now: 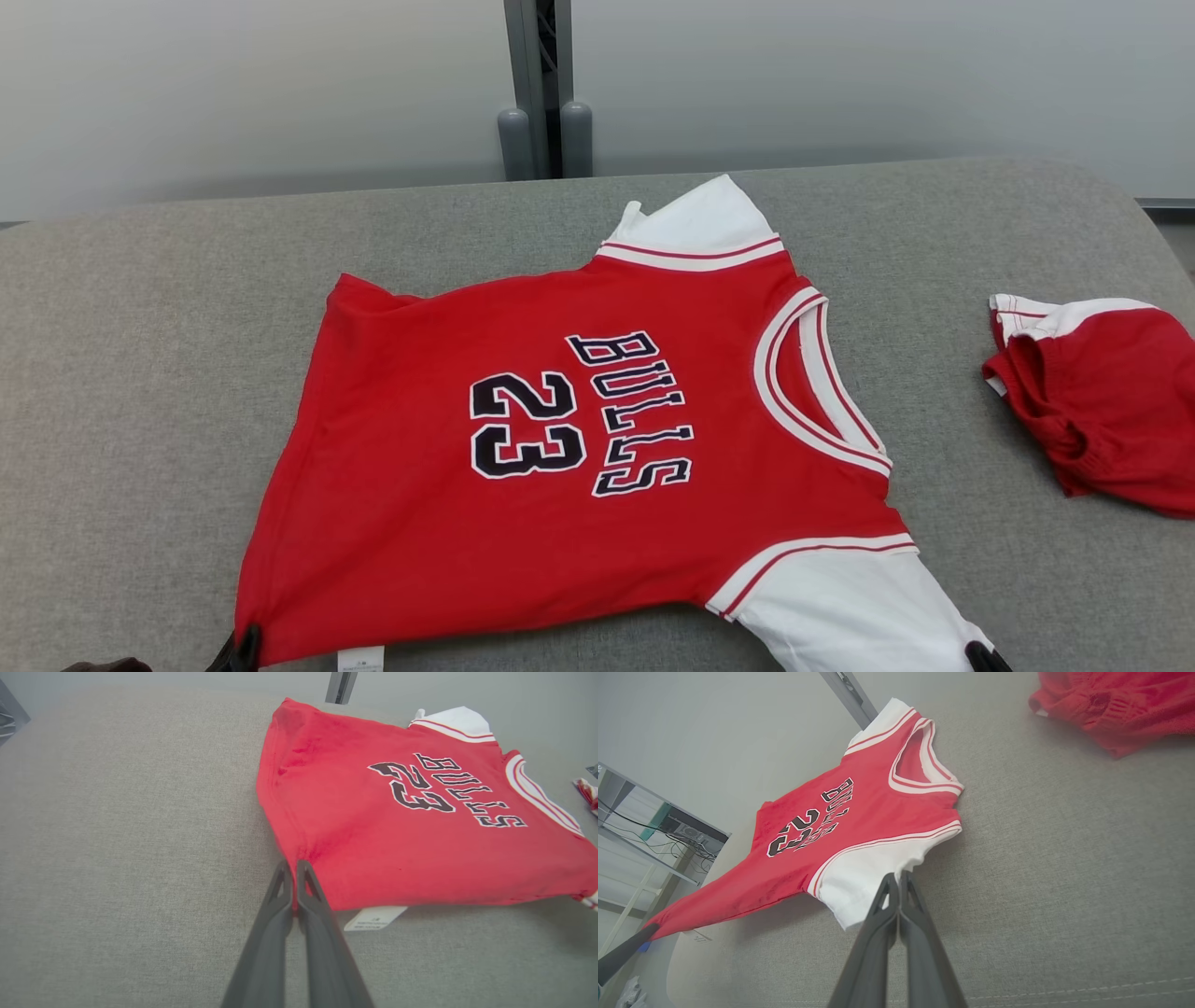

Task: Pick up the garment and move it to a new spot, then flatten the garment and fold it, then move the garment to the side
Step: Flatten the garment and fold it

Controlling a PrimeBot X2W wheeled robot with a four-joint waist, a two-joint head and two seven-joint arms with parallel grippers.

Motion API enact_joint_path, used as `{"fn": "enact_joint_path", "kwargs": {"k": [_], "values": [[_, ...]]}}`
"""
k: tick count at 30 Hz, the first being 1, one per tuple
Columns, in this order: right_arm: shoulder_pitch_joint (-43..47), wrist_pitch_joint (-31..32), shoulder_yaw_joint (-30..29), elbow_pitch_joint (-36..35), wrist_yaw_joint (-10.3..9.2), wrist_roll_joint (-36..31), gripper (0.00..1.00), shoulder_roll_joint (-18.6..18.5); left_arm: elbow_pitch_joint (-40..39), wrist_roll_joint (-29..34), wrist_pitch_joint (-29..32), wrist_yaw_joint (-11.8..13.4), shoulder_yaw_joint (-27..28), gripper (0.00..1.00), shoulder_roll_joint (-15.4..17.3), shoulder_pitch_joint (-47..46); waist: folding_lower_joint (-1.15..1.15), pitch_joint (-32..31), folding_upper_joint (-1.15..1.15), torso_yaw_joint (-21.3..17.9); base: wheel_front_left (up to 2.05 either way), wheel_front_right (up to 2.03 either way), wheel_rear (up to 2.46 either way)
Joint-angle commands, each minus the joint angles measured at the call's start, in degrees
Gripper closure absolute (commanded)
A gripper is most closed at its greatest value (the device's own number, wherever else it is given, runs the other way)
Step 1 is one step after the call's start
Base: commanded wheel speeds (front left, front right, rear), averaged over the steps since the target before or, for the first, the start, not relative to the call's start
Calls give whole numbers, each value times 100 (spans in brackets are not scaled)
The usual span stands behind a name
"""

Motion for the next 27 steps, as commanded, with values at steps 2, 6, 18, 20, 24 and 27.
{"fn": "enact_joint_path", "kwargs": {"k": [2, 6, 18, 20, 24, 27], "values": [[-42, 13, -3, -29, 6, 62, 100, -4, -74, -23, 47, 45, 57, 100, 59, 41, 0, 12, 0, 5, 0, 0, 0], [-281, -5, 40, 63, 6, 91, 100, -4, -112, -88, 106, 10, 12, 100, 30, -121, 0, 45, 0, 15, 0, 0, 0], [-1907, -46, 30, 443, 6, -132, 100, -8, 201, -331, 145, -303, -80, 100, -64, -1122, 0, 584, 0, 122, 0, 0, 0], [-2273, -49, 53, 575, 6, -99, 100, -10, 281, -374, 107, -334, -21, 100, -103, -1322, 0, 728, 0, 125, 0, 0, 0], [-3060, -146, 53, 995, 6, -105, 100, -101, 460, -462, 61, -397, 13, 100, -154, -1634, 0, 1016, 0, 144, 0, 0, 0], [-3598, -192, 126, 1386, 7, -54, 100, -177, 607, -521, 31, -453, 24, 100, -184, -1793, 0, 1208, 0, 186, 0, 0, 0]]}}
